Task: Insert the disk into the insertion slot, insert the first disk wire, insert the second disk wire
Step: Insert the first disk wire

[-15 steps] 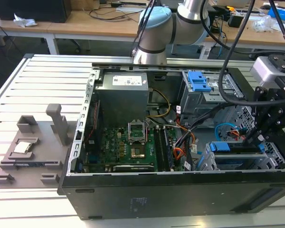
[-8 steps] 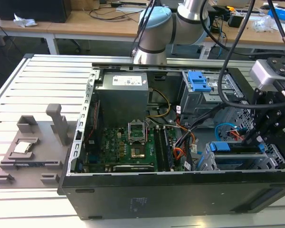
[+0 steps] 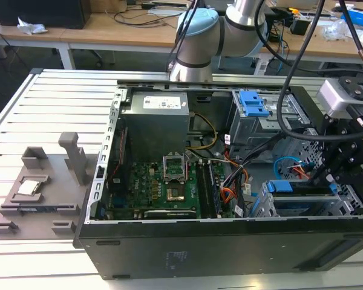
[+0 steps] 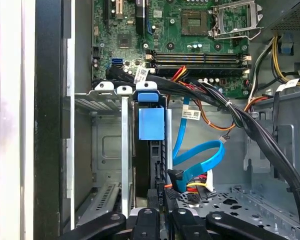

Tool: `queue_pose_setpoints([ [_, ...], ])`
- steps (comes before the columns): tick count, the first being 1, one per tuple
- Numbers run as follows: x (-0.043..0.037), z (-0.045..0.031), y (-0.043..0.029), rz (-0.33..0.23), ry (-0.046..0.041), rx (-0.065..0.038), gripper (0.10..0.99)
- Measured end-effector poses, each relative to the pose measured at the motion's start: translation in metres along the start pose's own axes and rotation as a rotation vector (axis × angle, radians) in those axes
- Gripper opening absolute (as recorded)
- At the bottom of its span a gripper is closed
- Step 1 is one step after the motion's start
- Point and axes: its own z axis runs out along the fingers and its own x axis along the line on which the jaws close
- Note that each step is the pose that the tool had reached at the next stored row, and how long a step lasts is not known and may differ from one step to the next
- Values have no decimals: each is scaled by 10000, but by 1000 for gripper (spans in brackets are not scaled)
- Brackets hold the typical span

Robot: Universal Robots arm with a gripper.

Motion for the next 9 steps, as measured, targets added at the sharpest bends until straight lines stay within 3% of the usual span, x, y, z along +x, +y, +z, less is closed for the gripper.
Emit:
queue_pose_setpoints([
  [3,0,10,-1,-1,-13,-1,176],
  [4,1,3,0,0,-2,-1,239],
  [7,-2,-71,4,0,-1,0,239],
  [9,-5,-166,9,0,-2,0,239],
])
